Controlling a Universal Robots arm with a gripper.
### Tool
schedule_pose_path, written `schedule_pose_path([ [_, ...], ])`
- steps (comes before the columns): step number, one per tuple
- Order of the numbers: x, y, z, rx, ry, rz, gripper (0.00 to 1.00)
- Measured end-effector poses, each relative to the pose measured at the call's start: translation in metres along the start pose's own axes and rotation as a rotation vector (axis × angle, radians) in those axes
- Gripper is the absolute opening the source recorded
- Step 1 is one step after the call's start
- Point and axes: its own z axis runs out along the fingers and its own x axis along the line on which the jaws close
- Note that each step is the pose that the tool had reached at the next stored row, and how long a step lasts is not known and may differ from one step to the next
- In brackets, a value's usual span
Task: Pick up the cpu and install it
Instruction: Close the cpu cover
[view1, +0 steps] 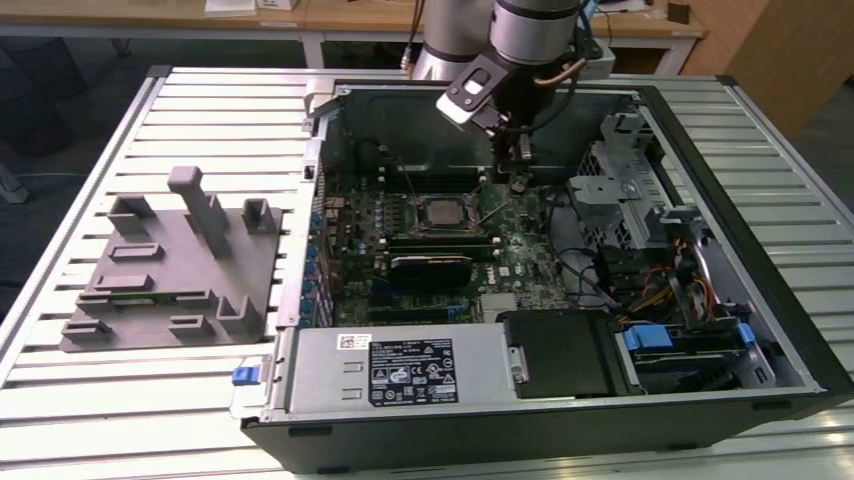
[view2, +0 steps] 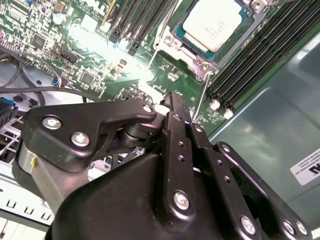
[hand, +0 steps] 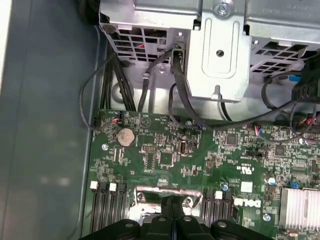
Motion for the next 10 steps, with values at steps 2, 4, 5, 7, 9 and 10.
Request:
schedule_pose_path([
  [2, 0.0000, 0.0031, 0.0009, 0.0014, 0.0001, 0.000, 0.11],
  [4, -0.0001, 0.0047, 0.0017, 0.0019, 0.0000, 0.000, 0.11],
  [5, -0.0002, 0.0053, 0.0022, 0.0020, 0.0001, 0.000, 0.11],
  [7, -0.0002, 0.0070, 0.0028, 0.0024, -0.0001, 0.000, 0.11],
  [9, -0.0001, 0.0097, 0.0032, 0.0031, -0.0001, 0.000, 0.11],
  [10, 0.0000, 0.0110, 0.0034, 0.0034, 0.0001, 0.000, 0.11],
])
